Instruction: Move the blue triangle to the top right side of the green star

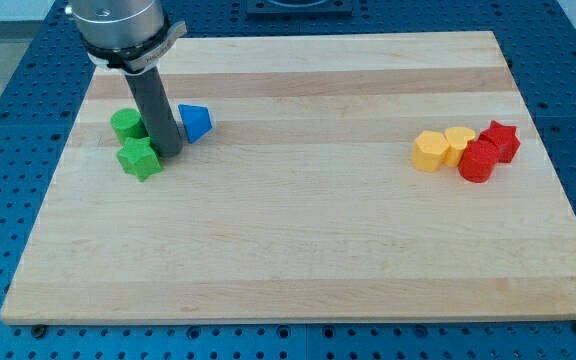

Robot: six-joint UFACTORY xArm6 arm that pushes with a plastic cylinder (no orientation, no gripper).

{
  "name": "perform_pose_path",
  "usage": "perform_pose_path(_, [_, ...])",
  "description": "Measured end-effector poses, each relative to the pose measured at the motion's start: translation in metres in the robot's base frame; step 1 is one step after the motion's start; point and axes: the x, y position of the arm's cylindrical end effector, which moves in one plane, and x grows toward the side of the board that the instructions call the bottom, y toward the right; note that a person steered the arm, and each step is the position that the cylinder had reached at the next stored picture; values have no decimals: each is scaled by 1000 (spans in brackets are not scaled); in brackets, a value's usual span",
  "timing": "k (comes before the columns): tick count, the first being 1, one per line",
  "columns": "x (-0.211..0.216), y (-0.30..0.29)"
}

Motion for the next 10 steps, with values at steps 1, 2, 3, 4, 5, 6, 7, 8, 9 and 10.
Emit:
perform_pose_path(1, [0, 6])
perform_pose_path(2, [-1, 21])
perform_pose_path(3, [-7, 38])
perform_pose_path(4, [-7, 64])
perform_pose_path(5, [-8, 65])
perform_pose_path(6, [-50, 65])
perform_pose_path(7, [-64, 63])
perform_pose_path(8, [-63, 59])
perform_pose_path(9, [-31, 33])
perform_pose_path(10, [-18, 20])
